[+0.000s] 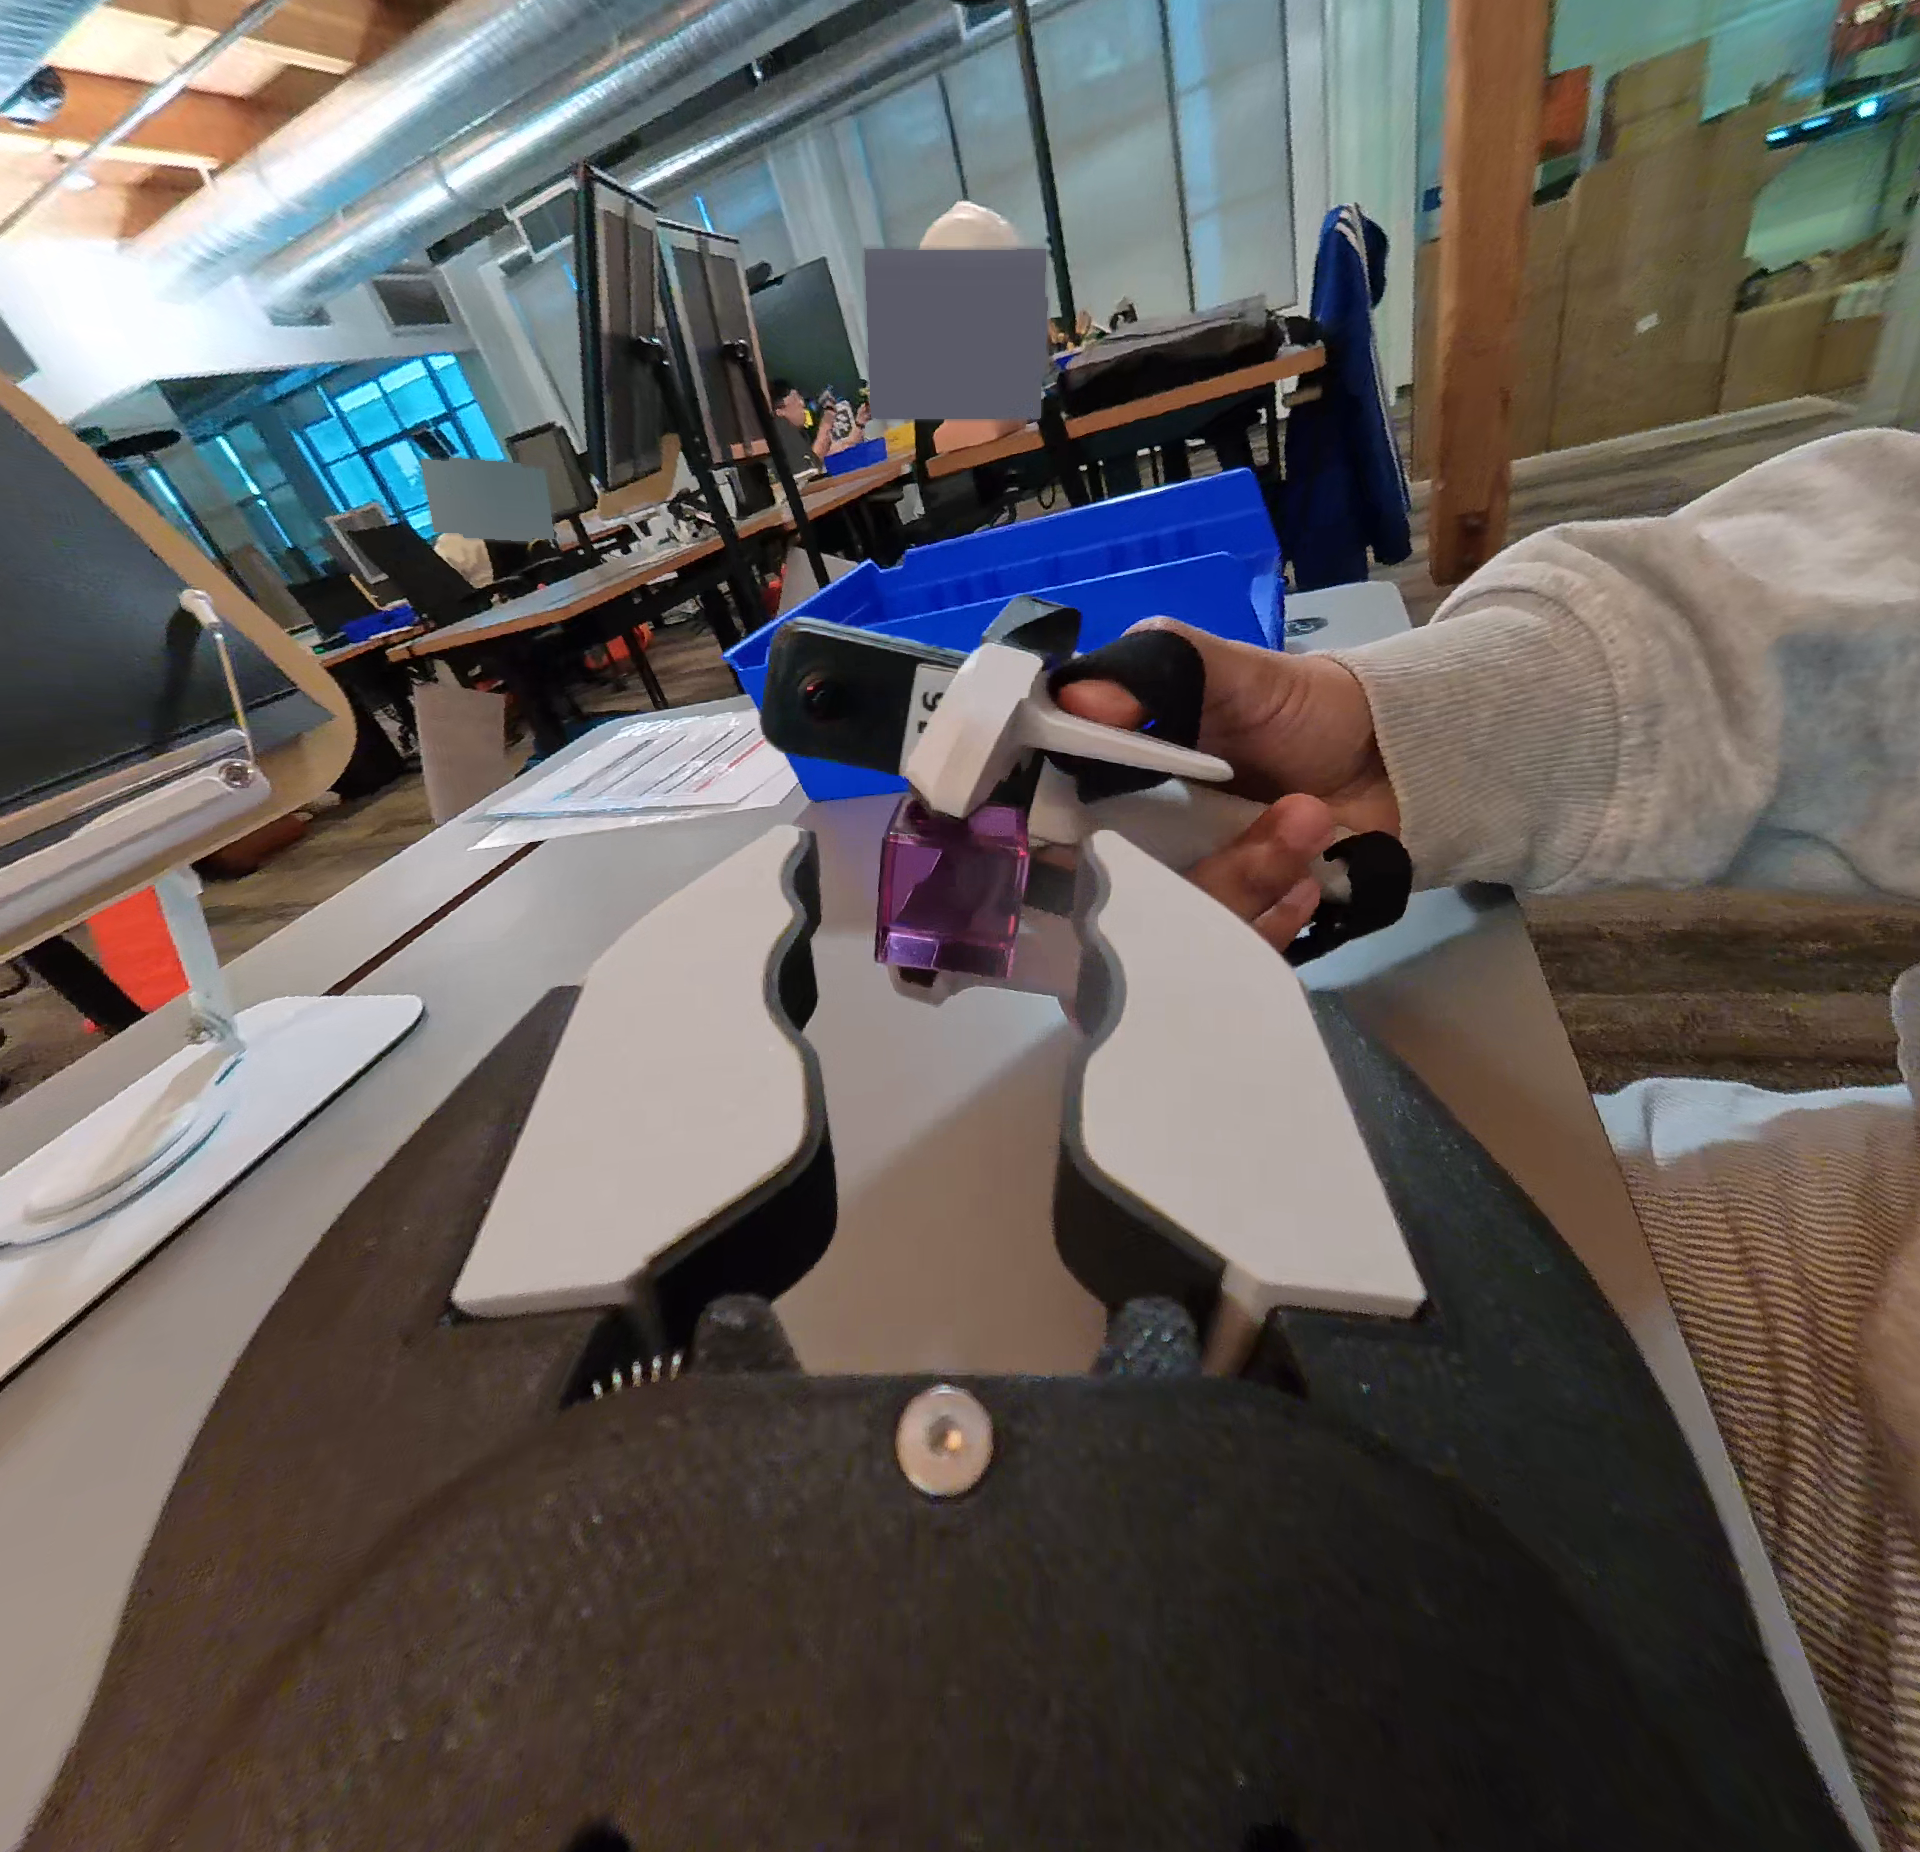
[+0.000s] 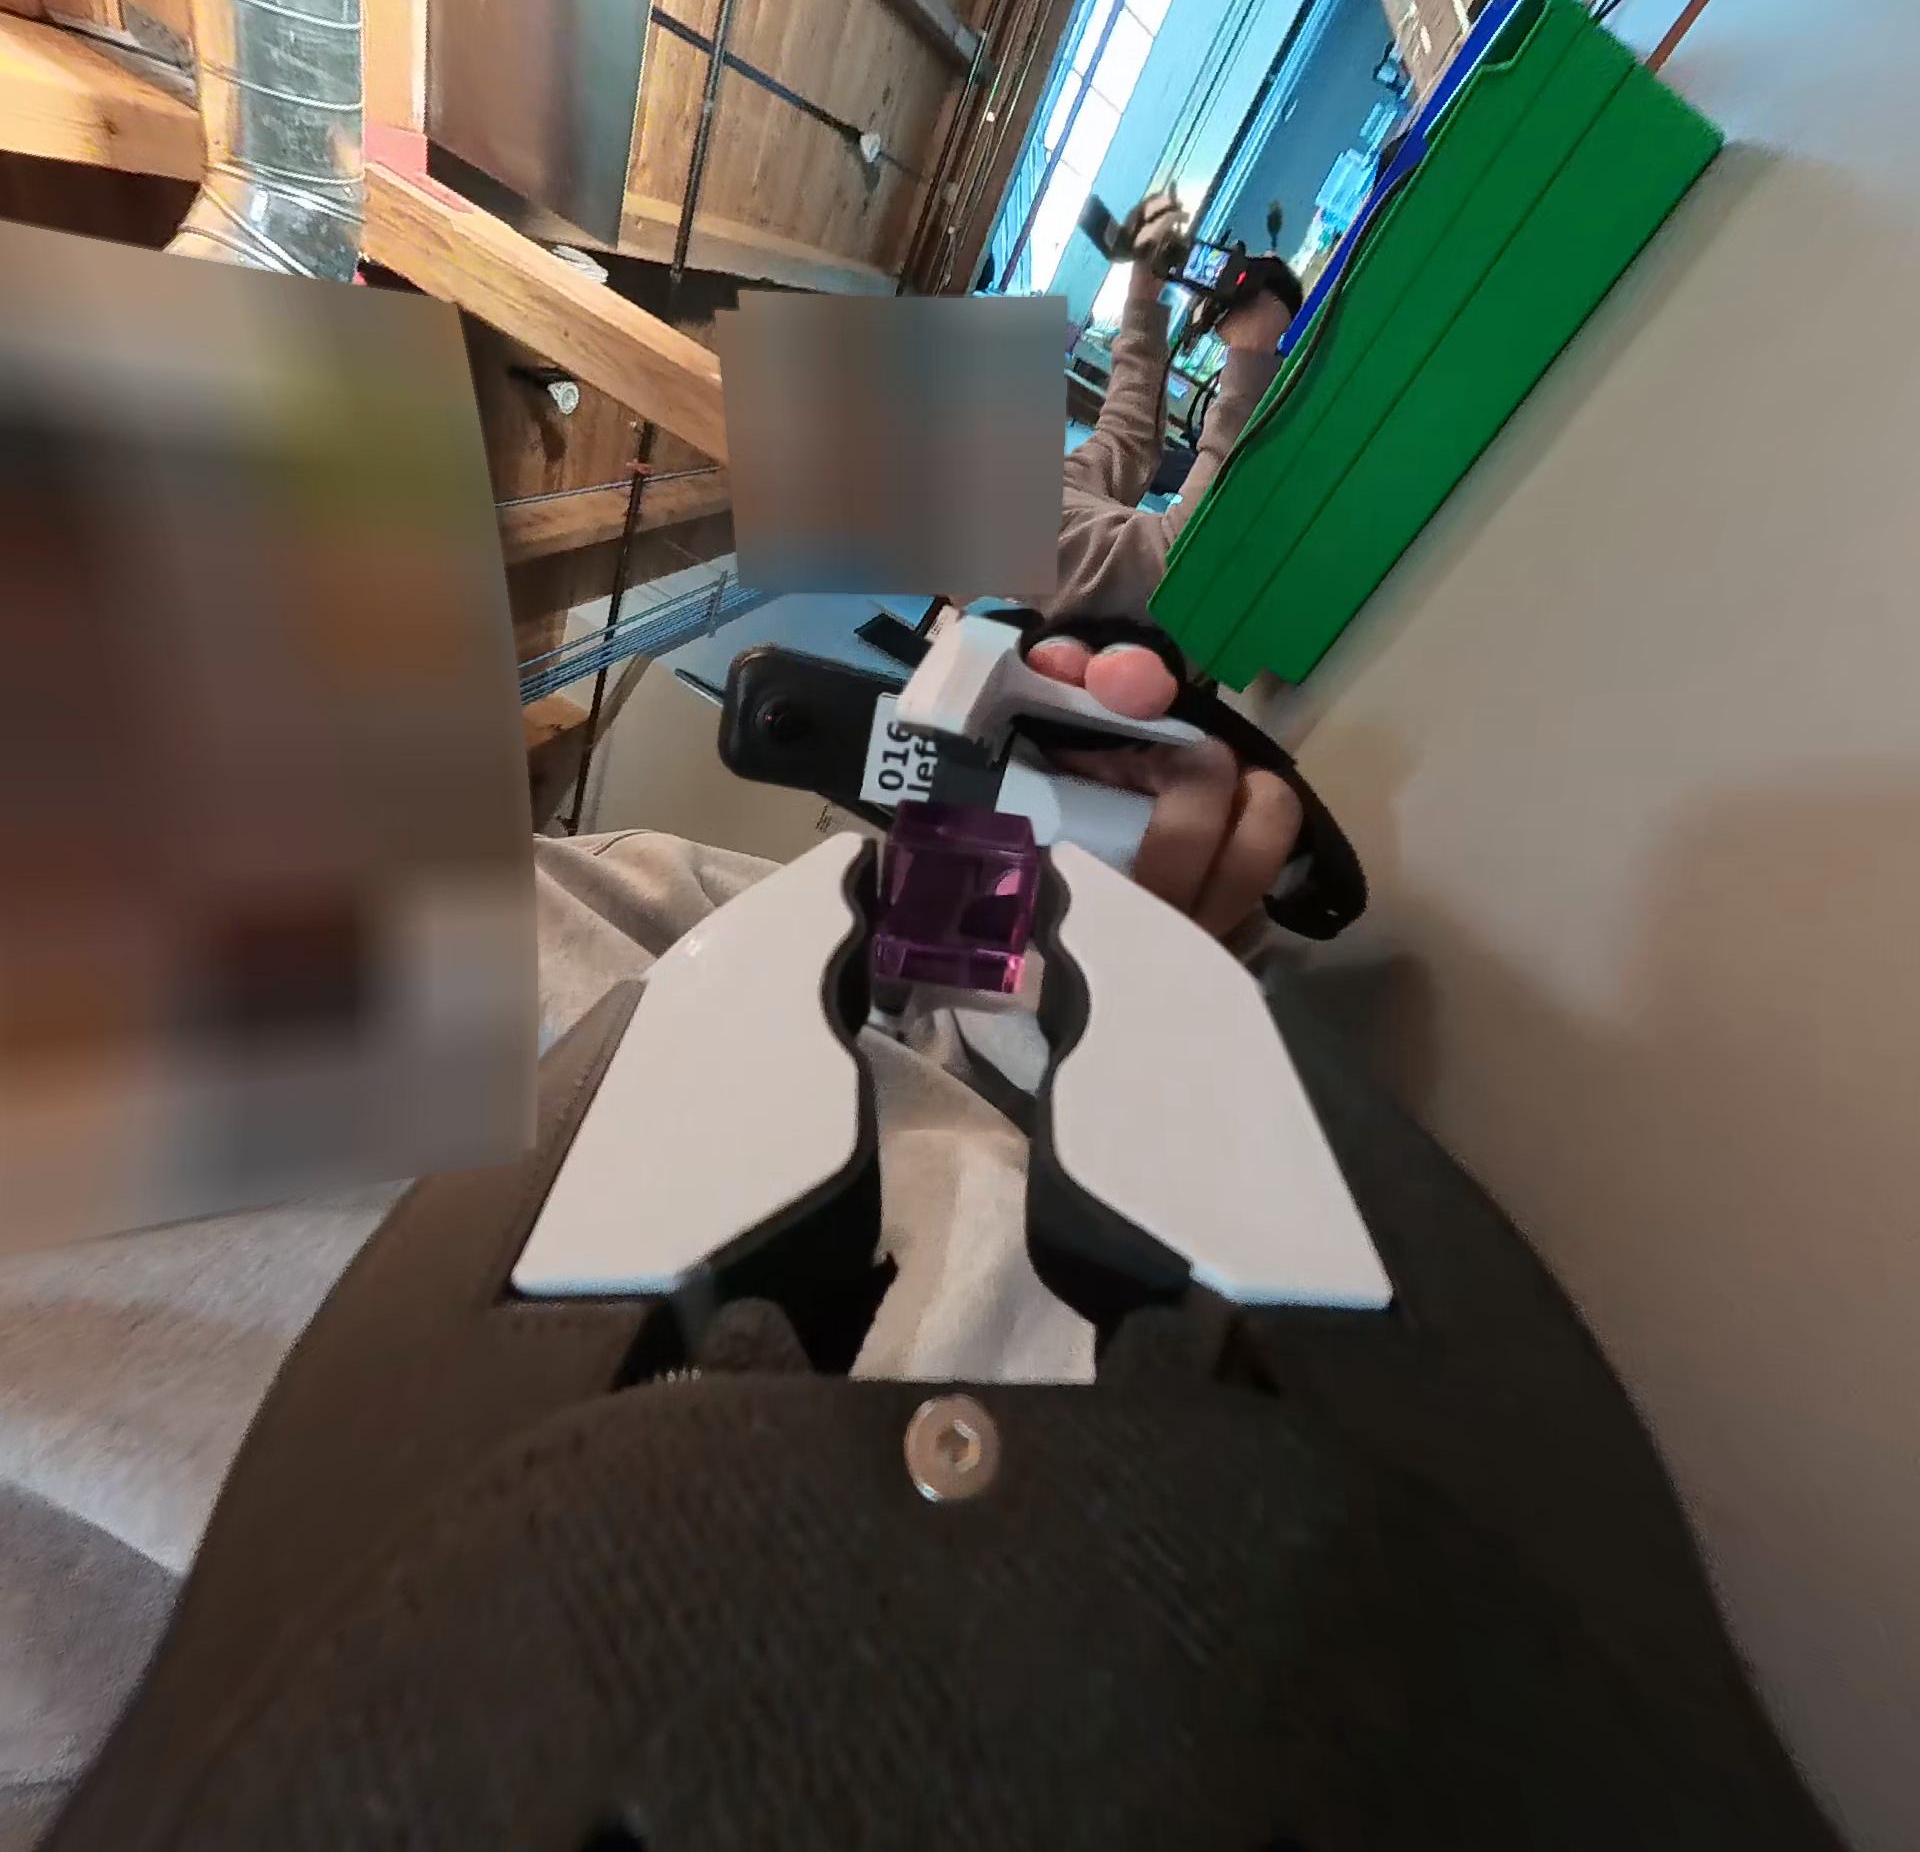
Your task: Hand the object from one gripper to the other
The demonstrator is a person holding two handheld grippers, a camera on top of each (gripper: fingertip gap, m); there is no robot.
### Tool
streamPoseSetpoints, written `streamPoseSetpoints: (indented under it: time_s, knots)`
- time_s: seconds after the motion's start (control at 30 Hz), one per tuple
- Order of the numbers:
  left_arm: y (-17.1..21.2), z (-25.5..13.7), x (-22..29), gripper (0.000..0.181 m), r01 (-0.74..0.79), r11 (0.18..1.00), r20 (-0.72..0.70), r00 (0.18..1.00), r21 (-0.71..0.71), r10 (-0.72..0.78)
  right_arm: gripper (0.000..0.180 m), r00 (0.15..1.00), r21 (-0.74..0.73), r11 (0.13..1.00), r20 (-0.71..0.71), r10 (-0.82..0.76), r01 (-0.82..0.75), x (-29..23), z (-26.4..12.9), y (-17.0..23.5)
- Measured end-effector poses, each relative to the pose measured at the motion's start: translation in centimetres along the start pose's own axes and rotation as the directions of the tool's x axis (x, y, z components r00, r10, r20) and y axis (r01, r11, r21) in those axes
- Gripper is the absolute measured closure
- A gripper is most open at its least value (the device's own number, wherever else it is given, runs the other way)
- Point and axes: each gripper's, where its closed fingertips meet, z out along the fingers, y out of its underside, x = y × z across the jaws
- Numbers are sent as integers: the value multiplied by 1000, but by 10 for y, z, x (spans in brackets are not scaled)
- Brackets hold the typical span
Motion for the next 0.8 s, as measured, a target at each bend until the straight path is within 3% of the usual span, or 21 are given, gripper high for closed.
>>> streamPoseSetpoints:
  time_s: [0.03,0.27,0.5,0.57,0.67,0.8]
  knots:
    - [2,1,2,134,-6,1000,-9,1000,-6,6,151,1000,-9,1000,8,7,-7,-1,1,2]
    - [5,2,8,152,-55,998,-27,998,-31,54,151,999,-48,998,27,39,-38,-1,4,9]
    - [7,2,5,152,-28,998,-24,999,-54,26,149,999,-8,1000,26,21,-21,2,4,4]
    - [7,2,3,153,16,999,-22,1000,-51,-17,134,1000,53,998,-13,-19,19,8,4,-5]
    - [8,1,-2,153,113,992,-32,993,-53,-114,128,998,153,986,-40,-56,62,9,-7,-23]
    - [13,1,-5,153,387,920,-115,913,-65,-392,121,967,222,945,-141,-212,240,7,-19,-41]
